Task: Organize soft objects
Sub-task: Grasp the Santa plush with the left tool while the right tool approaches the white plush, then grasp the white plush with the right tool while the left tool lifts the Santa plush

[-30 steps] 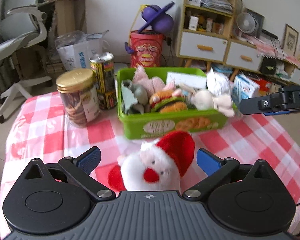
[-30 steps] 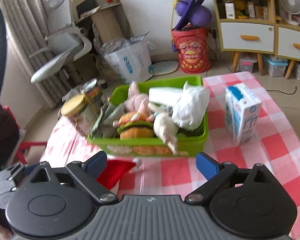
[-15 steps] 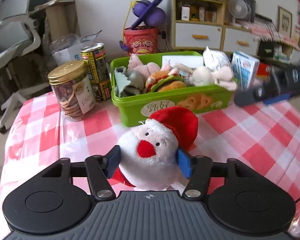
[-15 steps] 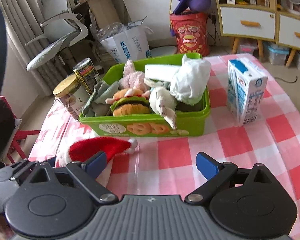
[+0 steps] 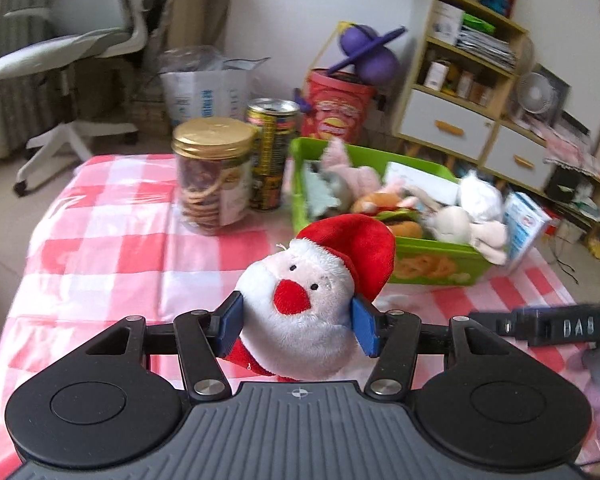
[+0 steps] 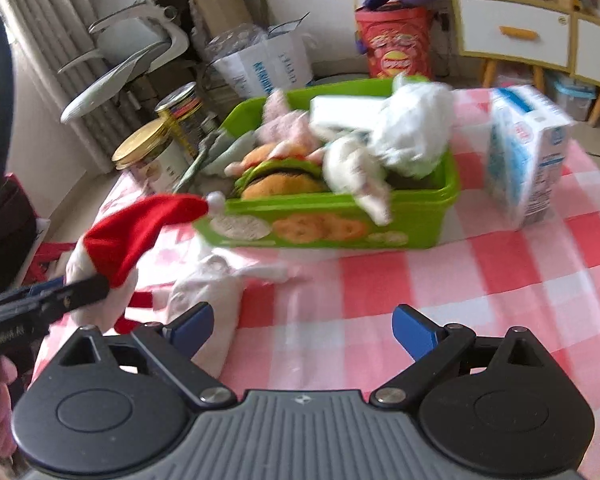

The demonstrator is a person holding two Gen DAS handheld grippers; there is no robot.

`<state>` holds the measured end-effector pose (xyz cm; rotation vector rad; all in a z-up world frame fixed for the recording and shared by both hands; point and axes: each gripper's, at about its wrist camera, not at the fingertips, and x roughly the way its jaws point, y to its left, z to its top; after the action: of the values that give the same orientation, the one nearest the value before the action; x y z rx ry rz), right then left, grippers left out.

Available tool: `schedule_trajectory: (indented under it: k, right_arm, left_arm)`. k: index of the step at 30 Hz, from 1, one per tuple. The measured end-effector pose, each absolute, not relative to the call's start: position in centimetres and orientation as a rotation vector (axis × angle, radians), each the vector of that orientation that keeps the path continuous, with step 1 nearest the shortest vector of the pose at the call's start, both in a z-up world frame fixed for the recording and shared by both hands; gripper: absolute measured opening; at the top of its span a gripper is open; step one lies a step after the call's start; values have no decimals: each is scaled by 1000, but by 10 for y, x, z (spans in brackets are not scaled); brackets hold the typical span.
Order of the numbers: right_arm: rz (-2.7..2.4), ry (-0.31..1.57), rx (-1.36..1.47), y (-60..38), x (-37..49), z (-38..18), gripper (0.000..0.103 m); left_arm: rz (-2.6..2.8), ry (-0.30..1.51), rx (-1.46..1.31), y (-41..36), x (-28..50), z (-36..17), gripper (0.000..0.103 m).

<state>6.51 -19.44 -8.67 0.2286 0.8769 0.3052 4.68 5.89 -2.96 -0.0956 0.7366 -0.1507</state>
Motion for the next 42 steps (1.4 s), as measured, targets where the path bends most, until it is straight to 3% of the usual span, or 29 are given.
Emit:
schedule_trajectory:
  k: [11,17,22,28,42]
  right_arm:
    - [365,909,185,-128,80,-118,79]
    - [382,907,137,-103,87,-127,63]
    - [415,893,100,-90,85,-129,28]
    - [433,882,87,-88,83,-123,14]
    - [443,825,210,-128,73,-87,10]
  left_arm:
    - [-38,833,-115,85,54,-45,57]
    - [-19,861,-160,98,57,-51,57]
    - [-19,864,-175,100,56,-50,57]
    - [-19,862,-186,100,54,-48,57]
    - [-42,830,-214,93,52,-35,56]
